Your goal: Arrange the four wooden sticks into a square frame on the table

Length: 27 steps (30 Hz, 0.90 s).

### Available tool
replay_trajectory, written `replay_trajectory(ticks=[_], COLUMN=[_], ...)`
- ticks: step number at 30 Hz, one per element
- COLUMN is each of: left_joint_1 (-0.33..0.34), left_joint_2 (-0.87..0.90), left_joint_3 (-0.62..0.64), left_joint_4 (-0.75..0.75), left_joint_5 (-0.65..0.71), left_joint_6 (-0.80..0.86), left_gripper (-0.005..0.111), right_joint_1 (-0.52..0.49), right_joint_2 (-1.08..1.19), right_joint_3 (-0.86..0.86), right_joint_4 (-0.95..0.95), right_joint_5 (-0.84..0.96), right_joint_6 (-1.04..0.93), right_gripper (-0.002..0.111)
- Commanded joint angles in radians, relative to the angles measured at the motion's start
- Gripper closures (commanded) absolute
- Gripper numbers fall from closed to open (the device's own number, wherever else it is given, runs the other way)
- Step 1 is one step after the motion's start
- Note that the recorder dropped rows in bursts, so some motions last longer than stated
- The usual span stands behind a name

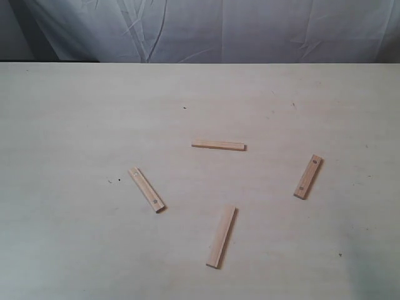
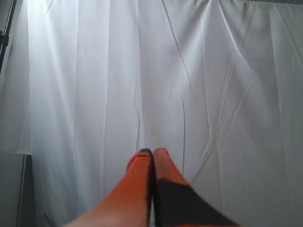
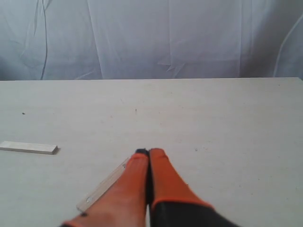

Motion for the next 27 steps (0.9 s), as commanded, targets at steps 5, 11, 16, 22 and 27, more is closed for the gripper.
replay_trajectory(ticks=[5, 11, 16, 22, 27], left_joint_1=[0.0, 0.0, 0.0, 0.0, -0.002], left_joint_2=[-0.004, 0.038, 0.255, 0.586, 0.888], left_joint_3=[0.0, -0.227, -0.446, -0.663, -0.77], left_joint_4=[-0.005, -0.007, -0.007, -0.007, -0.068], left_joint_5=[0.032, 0.447, 0.767, 0.987, 1.152], left_joint_6=[-0.004, 0.063, 0.063, 0.063, 0.088], left_gripper=[0.107, 0.107, 0.107, 0.107, 0.107], right_joint_1=[-0.005, -0.005, -0.005, -0.005, -0.005], right_joint_2=[-0.006, -0.006, -0.006, -0.006, -0.006], right_joint_3=[0.002, 0.002, 0.002, 0.002, 0.002], right_joint_4=[0.0, 0.0, 0.0, 0.0, 0.0], right_joint_5=[-0.018, -0.02, -0.067, -0.121, -0.121], right_joint_6=[-0.002, -0.002, -0.002, -0.002, -0.002], right_gripper=[0.109, 0.109, 0.109, 0.109, 0.109])
